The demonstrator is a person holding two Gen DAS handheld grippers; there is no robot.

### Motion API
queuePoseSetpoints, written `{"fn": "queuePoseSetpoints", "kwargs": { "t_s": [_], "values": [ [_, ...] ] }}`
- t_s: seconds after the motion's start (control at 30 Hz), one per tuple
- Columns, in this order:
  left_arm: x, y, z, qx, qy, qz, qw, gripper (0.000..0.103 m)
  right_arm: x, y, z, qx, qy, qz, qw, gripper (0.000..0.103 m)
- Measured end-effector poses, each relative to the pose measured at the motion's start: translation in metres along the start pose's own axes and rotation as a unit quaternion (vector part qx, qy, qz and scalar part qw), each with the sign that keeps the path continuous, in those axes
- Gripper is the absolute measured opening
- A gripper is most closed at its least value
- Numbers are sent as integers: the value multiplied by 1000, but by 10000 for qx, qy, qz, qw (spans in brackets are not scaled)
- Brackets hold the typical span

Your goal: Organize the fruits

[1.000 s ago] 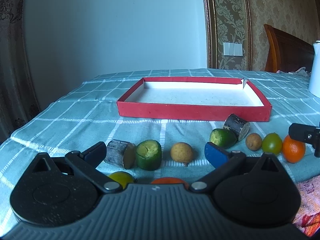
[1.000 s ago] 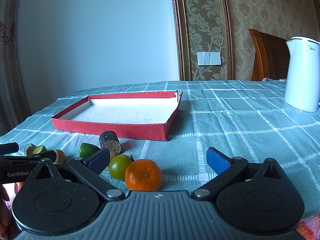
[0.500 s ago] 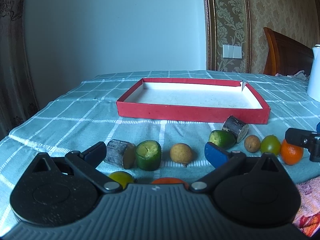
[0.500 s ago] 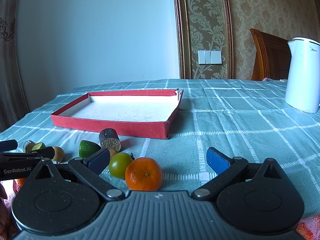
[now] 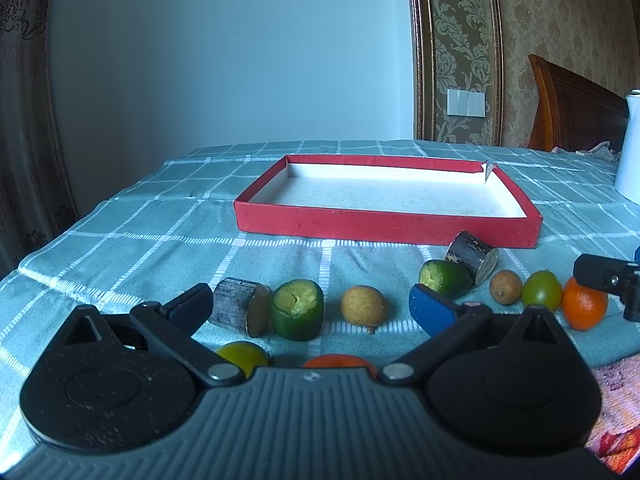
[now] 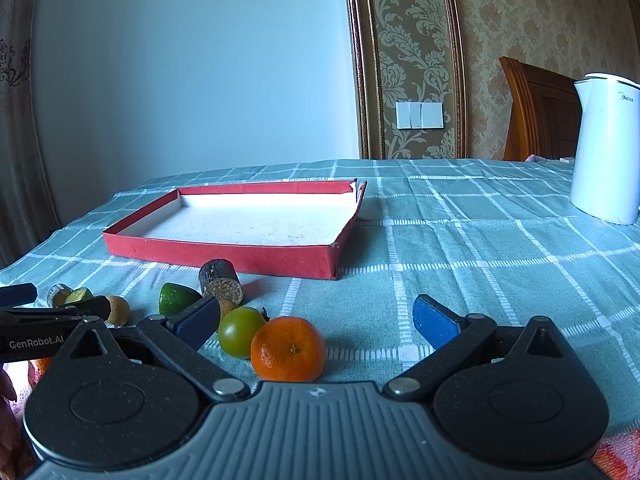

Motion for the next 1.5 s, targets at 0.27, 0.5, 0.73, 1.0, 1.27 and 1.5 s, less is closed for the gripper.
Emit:
{"fn": "queuePoseSetpoints", "kwargs": {
  "t_s": [0.27,0.5,0.73,1.0,1.27,1.5],
  "values": [
    [1,0,0,-13,1,7,10000,103,0,-1,0,34,-25,17,10000,103],
    [1,0,0,-18,5,14,10000,103,0,-1,0,44,-27,31,10000,103],
    [1,0,0,-23,1,8,10000,103,-1,0,1,49,-30,86,9999,103],
    [0,2,0,-88,-34,-3,10000,103,-1,0,0,37,-44,113,9999,103],
    [-1,4,0,-175,-49,-39,9998,103,-9,-5,0,-47,-46,370,9993,103],
    [-1,5,0,-227,-57,-76,9997,103,-23,-2,5,-476,-41,776,9958,103]
  ]
}}
Point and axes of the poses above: each gripper's, at about its wrist camera, not at the fingertips, and x roughly the way its jaws point, y to its left, z to its top, the point moved 3 cm from there along x, roughly the way its jaws point, and after that the axes turned 12 degrees about -z, right-handed, at the moved point
